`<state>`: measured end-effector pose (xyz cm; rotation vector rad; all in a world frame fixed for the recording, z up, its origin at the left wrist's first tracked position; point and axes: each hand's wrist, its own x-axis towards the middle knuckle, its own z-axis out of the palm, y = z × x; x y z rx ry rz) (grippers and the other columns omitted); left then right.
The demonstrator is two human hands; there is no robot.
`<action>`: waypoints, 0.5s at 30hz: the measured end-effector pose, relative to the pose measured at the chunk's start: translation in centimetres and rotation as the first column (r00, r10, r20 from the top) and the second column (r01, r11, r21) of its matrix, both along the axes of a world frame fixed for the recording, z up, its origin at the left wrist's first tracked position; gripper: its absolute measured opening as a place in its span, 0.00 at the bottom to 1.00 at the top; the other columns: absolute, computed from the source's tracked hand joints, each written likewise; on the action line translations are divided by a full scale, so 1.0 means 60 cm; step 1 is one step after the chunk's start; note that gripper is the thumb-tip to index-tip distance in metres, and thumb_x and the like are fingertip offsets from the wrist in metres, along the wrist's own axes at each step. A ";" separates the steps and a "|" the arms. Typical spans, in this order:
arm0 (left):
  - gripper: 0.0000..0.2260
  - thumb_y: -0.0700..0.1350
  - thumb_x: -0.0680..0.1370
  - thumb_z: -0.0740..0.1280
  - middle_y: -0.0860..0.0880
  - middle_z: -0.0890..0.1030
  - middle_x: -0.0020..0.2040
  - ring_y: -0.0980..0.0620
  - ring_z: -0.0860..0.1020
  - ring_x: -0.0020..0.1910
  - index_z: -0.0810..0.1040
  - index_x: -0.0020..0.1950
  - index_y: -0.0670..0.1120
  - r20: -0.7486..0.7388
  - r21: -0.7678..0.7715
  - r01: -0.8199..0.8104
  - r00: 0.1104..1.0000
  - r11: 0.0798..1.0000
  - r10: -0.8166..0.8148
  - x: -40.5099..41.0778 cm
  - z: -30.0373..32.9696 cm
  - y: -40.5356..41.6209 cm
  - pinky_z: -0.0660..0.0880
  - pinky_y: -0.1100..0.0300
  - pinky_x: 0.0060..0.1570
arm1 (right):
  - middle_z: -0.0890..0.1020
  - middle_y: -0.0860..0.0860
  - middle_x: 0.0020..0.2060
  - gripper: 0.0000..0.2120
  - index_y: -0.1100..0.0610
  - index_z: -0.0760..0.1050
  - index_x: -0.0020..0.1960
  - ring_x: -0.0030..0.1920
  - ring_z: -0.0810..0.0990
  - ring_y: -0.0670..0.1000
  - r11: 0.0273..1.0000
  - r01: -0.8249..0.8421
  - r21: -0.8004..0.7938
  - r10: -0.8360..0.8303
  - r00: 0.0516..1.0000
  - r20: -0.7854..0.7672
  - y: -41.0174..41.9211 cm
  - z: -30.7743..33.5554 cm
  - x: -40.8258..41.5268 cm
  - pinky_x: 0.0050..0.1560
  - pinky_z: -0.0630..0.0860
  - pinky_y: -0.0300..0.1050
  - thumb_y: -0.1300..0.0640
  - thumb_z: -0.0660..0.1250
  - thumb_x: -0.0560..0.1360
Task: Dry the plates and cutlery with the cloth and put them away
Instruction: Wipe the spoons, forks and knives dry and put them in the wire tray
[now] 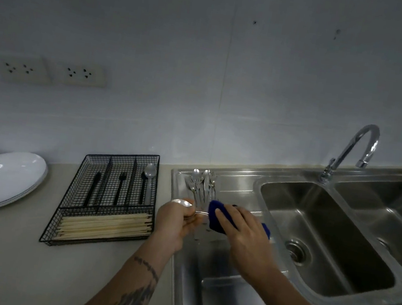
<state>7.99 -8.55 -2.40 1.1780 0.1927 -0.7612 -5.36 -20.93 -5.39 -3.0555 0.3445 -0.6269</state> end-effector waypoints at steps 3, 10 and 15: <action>0.07 0.29 0.77 0.63 0.45 0.82 0.31 0.49 0.82 0.31 0.77 0.47 0.39 -0.034 -0.004 -0.077 0.996 0.997 0.077 0.032 -0.015 0.019 0.82 0.55 0.38 | 0.78 0.53 0.60 0.40 0.54 0.75 0.65 0.57 0.78 0.57 0.999 0.027 0.031 -0.025 0.997 -0.067 -0.023 -0.005 0.014 0.53 0.78 0.55 0.64 0.80 0.54; 0.02 0.36 0.77 0.68 0.44 0.81 0.37 0.52 0.79 0.33 0.79 0.47 0.38 -0.006 0.111 -0.217 0.976 0.970 0.219 0.154 -0.032 0.036 0.80 0.61 0.35 | 0.78 0.54 0.60 0.38 0.55 0.75 0.65 0.57 0.76 0.57 0.993 0.036 0.116 -0.029 0.998 -0.063 -0.034 -0.014 0.088 0.54 0.78 0.54 0.65 0.79 0.56; 0.14 0.52 0.78 0.66 0.45 0.78 0.36 0.49 0.75 0.33 0.79 0.41 0.42 0.209 0.371 -0.256 0.960 0.893 0.188 0.277 -0.051 0.036 0.72 0.56 0.34 | 0.79 0.53 0.59 0.36 0.55 0.77 0.63 0.54 0.76 0.56 0.974 0.059 0.219 -0.050 0.998 -0.049 -0.052 -0.045 0.117 0.50 0.79 0.54 0.68 0.77 0.55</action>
